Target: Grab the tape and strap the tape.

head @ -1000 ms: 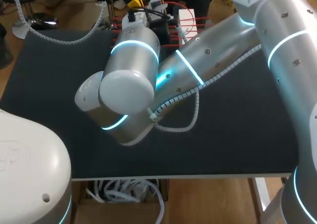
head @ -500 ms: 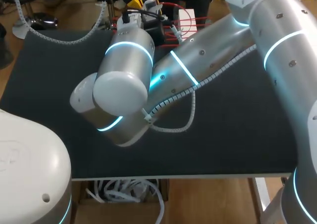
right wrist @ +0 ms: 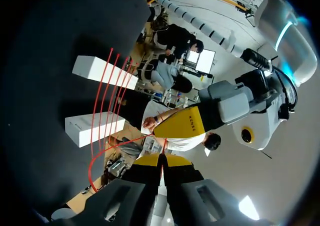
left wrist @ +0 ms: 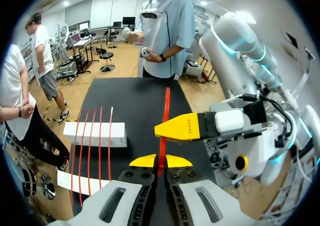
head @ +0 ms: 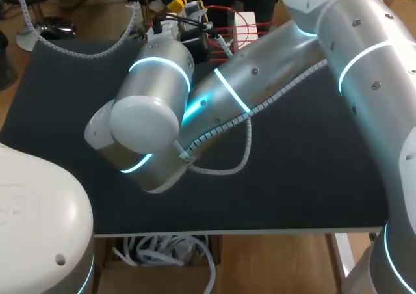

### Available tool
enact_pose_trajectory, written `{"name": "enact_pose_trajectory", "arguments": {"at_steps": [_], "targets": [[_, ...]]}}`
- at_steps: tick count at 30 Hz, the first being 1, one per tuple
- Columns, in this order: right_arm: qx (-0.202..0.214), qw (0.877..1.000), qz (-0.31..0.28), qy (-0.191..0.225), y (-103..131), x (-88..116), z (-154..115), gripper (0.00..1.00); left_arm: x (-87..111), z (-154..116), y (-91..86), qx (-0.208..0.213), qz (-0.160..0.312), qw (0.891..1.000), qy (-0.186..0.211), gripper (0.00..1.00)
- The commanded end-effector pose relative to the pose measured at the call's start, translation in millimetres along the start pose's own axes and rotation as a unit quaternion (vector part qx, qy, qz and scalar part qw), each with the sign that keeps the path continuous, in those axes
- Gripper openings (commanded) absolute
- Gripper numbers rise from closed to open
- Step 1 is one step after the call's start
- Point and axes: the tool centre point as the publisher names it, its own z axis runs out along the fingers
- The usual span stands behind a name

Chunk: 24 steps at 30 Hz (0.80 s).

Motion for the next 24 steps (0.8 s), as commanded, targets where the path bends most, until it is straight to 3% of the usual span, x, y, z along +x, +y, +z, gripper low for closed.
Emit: {"name": "enact_pose_trajectory", "arguments": {"at_steps": [1,21,23,24], "targets": [[0.006,1.0,-0.002,0.005,9.5,-5.9,-0.3,0.0,-0.1,-0.8,-0.8,-0.001,0.0,1.0,0.001,0.0],[0.002,1.0,-0.01,0.005,12.0,-6.8,-4.0,0.0,-0.1,-0.8,-0.8,-0.001,0.0,1.0,0.001,0.0],[-0.001,1.0,-0.012,0.004,10.0,-6.1,-6.1,0.12,-0.1,-0.8,-0.8,-0.001,0.0,1.0,0.001,0.0],[-0.003,1.0,-0.012,0.003,8.4,-5.7,-7.7,0.08,-0.1,-0.8,-0.8,-0.001,0.0,1.0,0.001,0.0]]}}
